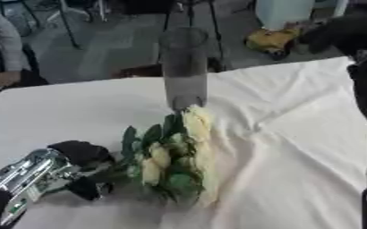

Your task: Arrange flowers into the vase.

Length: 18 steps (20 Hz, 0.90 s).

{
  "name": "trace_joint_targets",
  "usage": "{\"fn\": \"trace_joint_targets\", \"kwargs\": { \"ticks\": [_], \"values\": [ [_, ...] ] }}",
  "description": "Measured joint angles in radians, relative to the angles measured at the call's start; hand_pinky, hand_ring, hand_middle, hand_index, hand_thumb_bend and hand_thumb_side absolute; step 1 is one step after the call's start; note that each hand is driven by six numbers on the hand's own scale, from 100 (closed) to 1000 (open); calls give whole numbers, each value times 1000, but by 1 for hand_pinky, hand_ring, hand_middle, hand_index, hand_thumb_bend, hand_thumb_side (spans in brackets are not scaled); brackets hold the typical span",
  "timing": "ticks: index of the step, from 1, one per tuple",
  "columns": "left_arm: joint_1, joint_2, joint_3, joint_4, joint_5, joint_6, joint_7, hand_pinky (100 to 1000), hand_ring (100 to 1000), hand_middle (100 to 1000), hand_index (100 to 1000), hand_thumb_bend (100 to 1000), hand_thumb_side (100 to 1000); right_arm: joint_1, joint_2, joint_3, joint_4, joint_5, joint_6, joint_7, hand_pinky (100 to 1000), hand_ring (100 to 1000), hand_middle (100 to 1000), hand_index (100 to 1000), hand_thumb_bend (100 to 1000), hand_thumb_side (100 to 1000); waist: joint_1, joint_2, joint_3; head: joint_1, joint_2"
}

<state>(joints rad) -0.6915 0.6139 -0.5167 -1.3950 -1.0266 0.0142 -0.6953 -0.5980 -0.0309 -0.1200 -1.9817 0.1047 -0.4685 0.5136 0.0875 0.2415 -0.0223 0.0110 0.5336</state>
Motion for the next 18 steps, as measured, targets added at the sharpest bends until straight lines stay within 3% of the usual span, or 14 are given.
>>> {"fn": "trace_joint_targets", "kwargs": {
  "ticks": [5, 10, 11, 18],
  "values": [
    [-3, -8, 4, 14, -4, 7, 48, 698, 707, 730, 839, 100, 682, 0, 0, -3, 0, -4, 1, 1, 742, 712, 589, 817, 209, 1000, 0, 3, -1, 1, -2],
    [-5, -9, 4, 16, -3, 12, 58, 698, 707, 730, 839, 100, 682, 0, 0, -3, 0, -7, 1, 1, 742, 712, 589, 817, 209, 1000, 0, 4, -1, 1, -3],
    [-5, -9, 4, 16, -3, 12, 59, 620, 636, 666, 783, 100, 660, 0, 0, -3, 0, -7, 1, 1, 742, 712, 588, 817, 208, 1000, 0, 4, -1, 1, -3],
    [-15, -21, 10, 37, -3, 11, 61, 510, 547, 586, 672, 100, 607, 0, -1, -4, 0, -10, 3, -2, 743, 711, 587, 817, 209, 1000, 1, 5, -4, 5, -7]
  ]
}}
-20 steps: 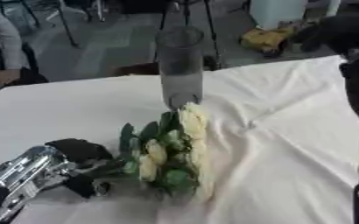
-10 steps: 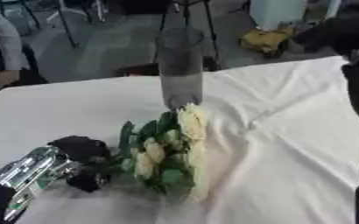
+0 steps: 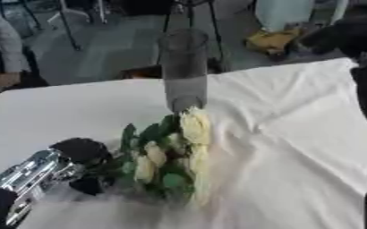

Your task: Arrange flowers into the vase.

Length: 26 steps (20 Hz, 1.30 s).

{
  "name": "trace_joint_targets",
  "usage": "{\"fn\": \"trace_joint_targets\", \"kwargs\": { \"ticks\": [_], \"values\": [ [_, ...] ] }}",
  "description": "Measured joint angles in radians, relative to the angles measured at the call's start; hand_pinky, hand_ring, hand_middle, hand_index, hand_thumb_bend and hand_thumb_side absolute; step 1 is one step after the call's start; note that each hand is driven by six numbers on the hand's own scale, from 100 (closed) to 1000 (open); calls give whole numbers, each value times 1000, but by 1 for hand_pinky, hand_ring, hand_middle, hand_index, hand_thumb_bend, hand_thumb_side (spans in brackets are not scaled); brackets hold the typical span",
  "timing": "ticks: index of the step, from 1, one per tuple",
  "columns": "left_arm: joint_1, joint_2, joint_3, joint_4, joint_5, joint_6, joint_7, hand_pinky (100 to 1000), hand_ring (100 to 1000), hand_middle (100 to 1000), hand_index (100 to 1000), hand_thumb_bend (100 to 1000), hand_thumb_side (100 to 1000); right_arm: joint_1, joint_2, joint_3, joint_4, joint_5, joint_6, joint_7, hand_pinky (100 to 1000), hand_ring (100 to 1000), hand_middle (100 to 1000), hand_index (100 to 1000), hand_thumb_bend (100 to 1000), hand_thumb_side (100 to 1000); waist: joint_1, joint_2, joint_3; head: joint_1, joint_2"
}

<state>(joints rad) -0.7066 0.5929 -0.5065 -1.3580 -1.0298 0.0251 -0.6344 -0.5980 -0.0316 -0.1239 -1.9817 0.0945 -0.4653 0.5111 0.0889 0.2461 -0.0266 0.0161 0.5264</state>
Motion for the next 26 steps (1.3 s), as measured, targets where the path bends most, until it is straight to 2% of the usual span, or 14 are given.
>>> {"fn": "trace_joint_targets", "kwargs": {
  "ticks": [3, 4, 6, 10, 15, 16, 19, 20, 21, 22, 26],
  "values": [
    [-2, -7, 7, 5, -1, 13, 24, 379, 433, 500, 576, 100, 548, 0, 0, 0, 0, 0, 0, 0, 743, 711, 586, 817, 208, 1000, 0, 1, 0, 0, 0],
    [-2, -9, 9, 5, -1, 20, 36, 368, 421, 491, 569, 100, 546, 0, 0, -1, 0, 0, 0, 0, 743, 711, 586, 817, 208, 1000, 0, 2, 0, 0, 0],
    [0, -13, 12, 0, -1, 35, 62, 294, 336, 426, 509, 100, 528, 0, 0, -3, 0, -1, 0, 0, 742, 710, 586, 817, 209, 1000, -2, 4, 0, 0, 0],
    [1, -19, 14, -5, 10, 58, 124, 211, 239, 339, 440, 100, 532, 0, 0, -5, 0, -1, 1, -1, 742, 709, 584, 817, 206, 1000, -3, 6, 0, 1, 0],
    [1, -41, 17, 49, 24, 61, 205, 189, 213, 314, 415, 100, 537, 0, -1, -5, 0, -1, 2, -2, 742, 709, 584, 818, 206, 1000, -4, 7, -3, 1, -1],
    [1, -43, 17, 61, 26, 59, 222, 126, 130, 241, 359, 100, 558, 0, -1, -5, 0, -1, 3, -3, 742, 708, 583, 818, 206, 1000, -4, 7, -3, 1, -1],
    [-1, -50, 21, 89, 44, 46, 267, 126, 130, 241, 359, 100, 558, 0, -1, -5, 0, -1, 3, -3, 742, 708, 583, 818, 206, 1000, -4, 7, -3, 3, -1],
    [-2, -50, 21, 97, 52, 42, 280, 100, 100, 144, 271, 100, 535, 0, -1, -5, 0, -2, 3, -4, 742, 707, 582, 818, 205, 1000, -3, 7, -3, 3, -1],
    [-3, -52, 23, 102, 61, 37, 291, 100, 100, 144, 271, 100, 535, 0, -1, -5, 0, -3, 4, -4, 742, 707, 582, 818, 205, 1000, -3, 7, -3, 3, -1],
    [-5, -54, 24, 107, 70, 33, 301, 100, 100, 100, 199, 100, 540, 0, -1, -5, 0, -4, 4, -4, 742, 707, 582, 818, 203, 1000, -3, 8, -3, 3, -2],
    [-6, -57, 24, 119, 99, 22, 332, 100, 100, 100, 161, 100, 566, 0, -1, -6, 0, -7, 5, -5, 742, 707, 581, 818, 202, 1000, -3, 10, -3, 4, -8]
  ]
}}
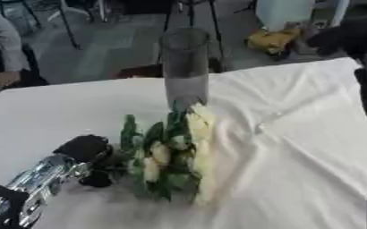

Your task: Arrange flowers into the vase.

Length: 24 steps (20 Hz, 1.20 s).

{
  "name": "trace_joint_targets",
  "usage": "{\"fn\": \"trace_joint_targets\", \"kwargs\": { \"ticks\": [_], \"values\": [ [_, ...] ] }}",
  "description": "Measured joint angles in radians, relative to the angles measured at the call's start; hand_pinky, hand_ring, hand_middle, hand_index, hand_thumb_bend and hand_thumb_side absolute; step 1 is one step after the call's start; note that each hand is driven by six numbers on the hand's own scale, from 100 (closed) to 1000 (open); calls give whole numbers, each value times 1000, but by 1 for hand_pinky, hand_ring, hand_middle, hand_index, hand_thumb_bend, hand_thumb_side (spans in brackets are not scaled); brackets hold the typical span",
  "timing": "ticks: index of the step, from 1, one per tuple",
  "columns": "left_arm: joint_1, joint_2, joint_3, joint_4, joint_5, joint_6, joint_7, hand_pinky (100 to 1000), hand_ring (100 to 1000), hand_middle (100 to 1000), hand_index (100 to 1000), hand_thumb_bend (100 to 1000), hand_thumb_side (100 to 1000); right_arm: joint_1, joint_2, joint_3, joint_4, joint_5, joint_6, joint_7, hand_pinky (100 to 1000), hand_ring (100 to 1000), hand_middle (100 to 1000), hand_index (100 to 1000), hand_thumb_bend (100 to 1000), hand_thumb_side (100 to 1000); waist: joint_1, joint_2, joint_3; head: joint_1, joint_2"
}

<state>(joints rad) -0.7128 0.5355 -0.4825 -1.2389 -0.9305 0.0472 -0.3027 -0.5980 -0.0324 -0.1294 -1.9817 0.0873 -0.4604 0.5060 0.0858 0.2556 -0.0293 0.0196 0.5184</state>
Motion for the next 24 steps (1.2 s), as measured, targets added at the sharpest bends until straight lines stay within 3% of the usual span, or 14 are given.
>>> {"fn": "trace_joint_targets", "kwargs": {
  "ticks": [4, 12, 24],
  "values": [
    [0, 0, 4, -17, 7, -4, 29, 100, 100, 100, 147, 100, 564, 0, 0, 0, 0, -1, 1, -1, 742, 707, 581, 818, 200, 1000, 0, 0, 0, 0, 0],
    [2, 33, 36, -166, -6, 12, 49, 100, 100, 100, 130, 100, 525, 1, -1, -4, 0, -1, 5, -5, 742, 708, 582, 818, 195, 1000, 1, 0, 3, -4, 0],
    [18, 98, 149, -428, 16, 94, 5, 100, 100, 100, 124, 100, 539, 1, -10, -10, 0, -1, 8, -20, 742, 708, 581, 818, 194, 1000, 4, -2, 5, -26, 18]
  ]
}}
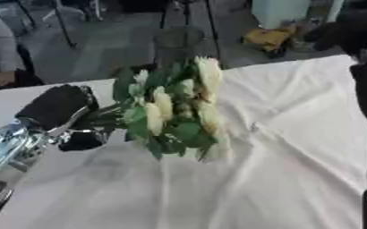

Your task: Arrange flowers into the vase.

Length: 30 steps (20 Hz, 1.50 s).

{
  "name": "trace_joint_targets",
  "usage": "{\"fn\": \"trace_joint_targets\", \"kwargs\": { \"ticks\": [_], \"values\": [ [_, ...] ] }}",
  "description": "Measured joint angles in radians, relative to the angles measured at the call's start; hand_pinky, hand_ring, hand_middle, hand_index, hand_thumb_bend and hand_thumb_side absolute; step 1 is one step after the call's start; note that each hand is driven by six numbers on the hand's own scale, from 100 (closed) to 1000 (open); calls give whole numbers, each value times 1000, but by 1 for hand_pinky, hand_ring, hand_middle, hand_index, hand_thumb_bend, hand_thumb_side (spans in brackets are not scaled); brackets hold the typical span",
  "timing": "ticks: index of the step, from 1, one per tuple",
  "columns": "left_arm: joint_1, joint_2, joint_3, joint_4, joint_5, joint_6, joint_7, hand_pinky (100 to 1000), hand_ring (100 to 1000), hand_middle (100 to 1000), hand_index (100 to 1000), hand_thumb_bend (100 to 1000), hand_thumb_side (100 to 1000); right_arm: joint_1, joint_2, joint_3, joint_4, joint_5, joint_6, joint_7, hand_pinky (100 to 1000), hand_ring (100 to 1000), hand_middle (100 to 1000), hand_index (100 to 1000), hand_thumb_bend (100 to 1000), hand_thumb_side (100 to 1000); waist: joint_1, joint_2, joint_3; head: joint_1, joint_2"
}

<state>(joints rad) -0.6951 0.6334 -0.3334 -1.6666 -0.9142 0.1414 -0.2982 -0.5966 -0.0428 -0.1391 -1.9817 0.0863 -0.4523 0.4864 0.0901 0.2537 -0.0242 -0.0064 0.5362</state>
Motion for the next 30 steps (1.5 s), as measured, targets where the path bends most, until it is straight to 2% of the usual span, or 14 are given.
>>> {"fn": "trace_joint_targets", "kwargs": {
  "ticks": [6, 8, 11, 17, 21, 26, 30],
  "values": [
    [10, 18, 42, -108, 70, 47, -49, 100, 100, 100, 124, 100, 539, 0, -7, -3, 0, 1, 0, -7, 742, 708, 581, 818, 194, 1000, 1, 0, 0, -5, 1],
    [10, 19, 48, -125, 83, 57, -58, 100, 100, 100, 114, 100, 585, 0, -7, -3, 0, 1, 0, -8, 742, 708, 581, 819, 194, 1000, 1, 1, 0, -5, 1],
    [-17, 4, 84, -165, 114, 82, -50, 100, 100, 100, 112, 100, 602, 0, -8, -3, 0, 1, 0, -8, 742, 709, 583, 819, 193, 1000, 3, 1, -4, -3, 1],
    [-141, -90, 196, -191, 202, 163, 22, 100, 100, 100, 108, 100, 635, -20, -18, 7, 0, 0, 4, -8, 742, 720, 590, 820, 189, 1000, 14, 0, -6, 5, 0],
    [-211, -132, 238, -175, 264, 221, 80, 100, 100, 100, 107, 100, 657, -46, -21, 26, 0, 0, 15, -9, 744, 731, 595, 821, 195, 1000, 21, -1, -6, 6, 0],
    [-260, -160, 258, -171, 345, 299, 160, 100, 100, 100, 107, 100, 667, -72, -28, 49, 0, 0, 28, -6, 746, 743, 597, 824, 197, 1000, 26, -4, -8, 14, 0],
    [-273, -167, 261, -167, 415, 327, 230, 100, 100, 100, 107, 100, 695, -88, -34, 63, 13, 1, 30, 0, 759, 767, 607, 827, 221, 1000, 28, -8, -12, 19, 0]
  ]
}}
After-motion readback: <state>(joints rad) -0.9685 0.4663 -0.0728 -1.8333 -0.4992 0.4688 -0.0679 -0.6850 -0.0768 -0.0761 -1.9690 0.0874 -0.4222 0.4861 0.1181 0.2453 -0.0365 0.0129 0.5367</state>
